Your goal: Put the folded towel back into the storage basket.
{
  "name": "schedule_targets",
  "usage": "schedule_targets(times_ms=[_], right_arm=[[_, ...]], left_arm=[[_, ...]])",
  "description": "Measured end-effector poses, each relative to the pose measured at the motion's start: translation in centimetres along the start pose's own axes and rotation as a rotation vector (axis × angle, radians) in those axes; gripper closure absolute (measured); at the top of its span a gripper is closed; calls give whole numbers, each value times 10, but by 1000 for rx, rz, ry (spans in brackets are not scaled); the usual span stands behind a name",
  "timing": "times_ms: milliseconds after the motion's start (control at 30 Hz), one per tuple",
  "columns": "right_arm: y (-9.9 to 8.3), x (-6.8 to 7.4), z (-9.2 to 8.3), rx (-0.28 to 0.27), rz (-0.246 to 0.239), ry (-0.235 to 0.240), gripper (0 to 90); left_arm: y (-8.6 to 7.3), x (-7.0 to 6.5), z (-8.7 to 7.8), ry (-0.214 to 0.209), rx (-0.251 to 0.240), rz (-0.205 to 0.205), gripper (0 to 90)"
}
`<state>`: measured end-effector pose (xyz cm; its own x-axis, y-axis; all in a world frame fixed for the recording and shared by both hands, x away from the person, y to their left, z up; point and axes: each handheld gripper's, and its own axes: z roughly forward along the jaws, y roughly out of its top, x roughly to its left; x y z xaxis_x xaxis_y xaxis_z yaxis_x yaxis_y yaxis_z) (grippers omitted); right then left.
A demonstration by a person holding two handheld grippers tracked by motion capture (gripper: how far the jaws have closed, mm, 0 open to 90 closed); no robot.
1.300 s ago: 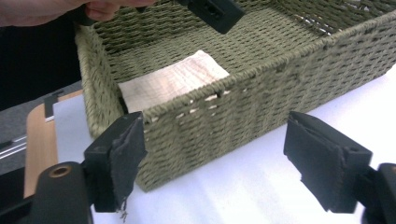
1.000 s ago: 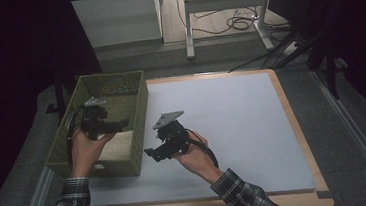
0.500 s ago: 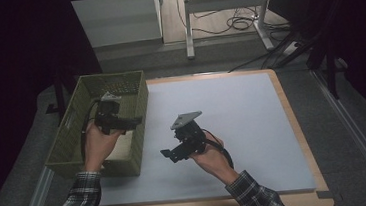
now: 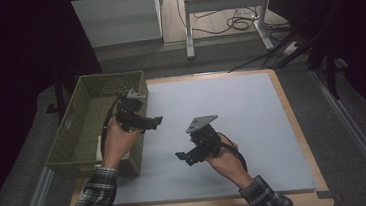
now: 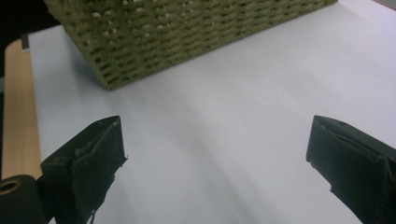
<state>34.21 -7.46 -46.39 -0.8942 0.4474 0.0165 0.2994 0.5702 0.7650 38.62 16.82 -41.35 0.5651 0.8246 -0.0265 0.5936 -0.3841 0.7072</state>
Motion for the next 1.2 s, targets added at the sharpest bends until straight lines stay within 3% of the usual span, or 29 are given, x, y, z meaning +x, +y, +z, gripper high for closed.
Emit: schedule_targets(times_ms=[333,567,833,1033,1200], right_arm=[[-25,-13,-26,-2,3,-51,38],[-51,-22,-46,19,26,-93,37],[-90,-36,-65,42,67,-143,36],[-110,-43,-73,50,101,-155,36],[-124,-47,-76,71,119,-160,36]], left_arm=[[11,-31,21,-36,-23,22,2],[6,-62,37,-80,-34,64,1],[-19,-87,56,-121,-32,88,1],[-51,-102,63,-146,-17,94,2],[-78,-105,70,-128,16,93,3]])
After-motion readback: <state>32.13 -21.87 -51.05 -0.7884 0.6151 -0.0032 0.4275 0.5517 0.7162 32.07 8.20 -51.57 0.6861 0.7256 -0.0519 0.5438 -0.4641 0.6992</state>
